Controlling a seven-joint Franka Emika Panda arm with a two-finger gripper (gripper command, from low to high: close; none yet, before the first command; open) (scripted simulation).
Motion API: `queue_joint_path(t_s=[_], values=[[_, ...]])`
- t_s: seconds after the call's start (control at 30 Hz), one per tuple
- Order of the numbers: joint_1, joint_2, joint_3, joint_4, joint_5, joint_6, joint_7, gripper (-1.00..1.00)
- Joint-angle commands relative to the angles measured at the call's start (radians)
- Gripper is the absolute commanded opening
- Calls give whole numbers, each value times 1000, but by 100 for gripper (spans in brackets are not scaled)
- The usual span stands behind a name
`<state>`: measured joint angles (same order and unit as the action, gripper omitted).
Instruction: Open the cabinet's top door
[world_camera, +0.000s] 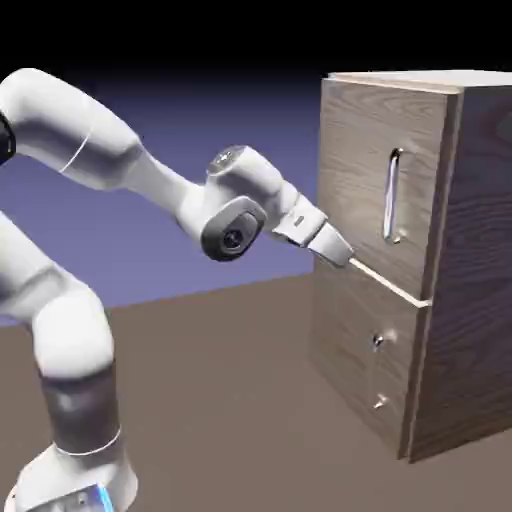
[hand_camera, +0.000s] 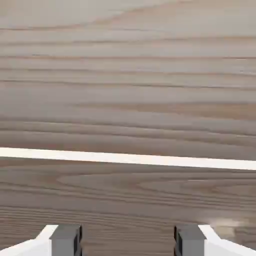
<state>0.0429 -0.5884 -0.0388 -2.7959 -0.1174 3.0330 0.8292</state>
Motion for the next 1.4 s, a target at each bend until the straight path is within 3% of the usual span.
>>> queue_joint_path(t_s=[0.0, 1.37], values=[[11, -7, -14, 5, -44, -1, 33, 0], [482, -286, -604, 219, -1827, -62, 1372, 0]])
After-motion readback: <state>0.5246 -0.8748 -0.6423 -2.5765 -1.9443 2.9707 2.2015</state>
